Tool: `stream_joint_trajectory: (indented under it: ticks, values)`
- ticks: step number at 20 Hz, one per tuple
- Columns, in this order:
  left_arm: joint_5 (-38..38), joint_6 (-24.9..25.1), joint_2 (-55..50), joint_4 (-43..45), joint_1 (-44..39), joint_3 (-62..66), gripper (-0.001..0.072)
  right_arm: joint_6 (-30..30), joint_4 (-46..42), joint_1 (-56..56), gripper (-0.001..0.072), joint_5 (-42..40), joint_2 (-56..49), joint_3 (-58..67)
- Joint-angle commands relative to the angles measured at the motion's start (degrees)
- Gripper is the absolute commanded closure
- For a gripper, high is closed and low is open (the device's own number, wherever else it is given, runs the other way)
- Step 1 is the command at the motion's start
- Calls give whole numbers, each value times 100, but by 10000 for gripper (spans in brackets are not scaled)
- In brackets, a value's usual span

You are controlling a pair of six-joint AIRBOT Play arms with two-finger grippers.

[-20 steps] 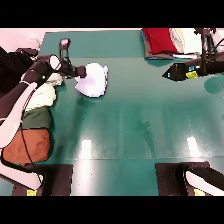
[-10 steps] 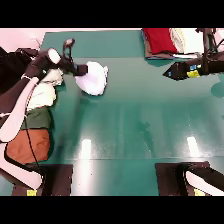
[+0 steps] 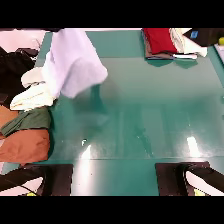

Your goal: Fold the shirts.

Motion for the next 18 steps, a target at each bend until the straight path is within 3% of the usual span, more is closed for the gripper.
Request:
stream_joint_trajectory:
  ticks: [1, 2, 3, 4, 7, 11, 14, 18]
  values:
    - [-162, 319, 186, 2, -922, -151, 681, 2, -11, -4, 699, 4, -153, 715]
    - [-133, 485, 70, -2, -1211, -297, 663, 2, -9, -4, 699, 48, -234, 874]
    - [-68, 522, -87, -2, -1440, -446, 352, 2, -9, -4, 698, 109, -310, 1001]
    - [2, 474, -223, -4, -1585, -588, 99, 2, -7, -4, 698, 195, -387, 1110]
    - [120, 369, -520, 186, -1462, -787, 91, 2, -7, -4, 696, 494, -570, 1316]
    - [153, -179, -741, 278, -269, -1005, 92, 4, 2, -4, 696, 942, -741, 1305]
    - [181, -269, -1198, -225, 330, -1602, 92, 4, 11, -4, 696, 1008, -754, 1023]
    - [181, -245, -2208, -732, 382, -2090, 91, 4, 15, -4, 697, 1001, -745, 498]
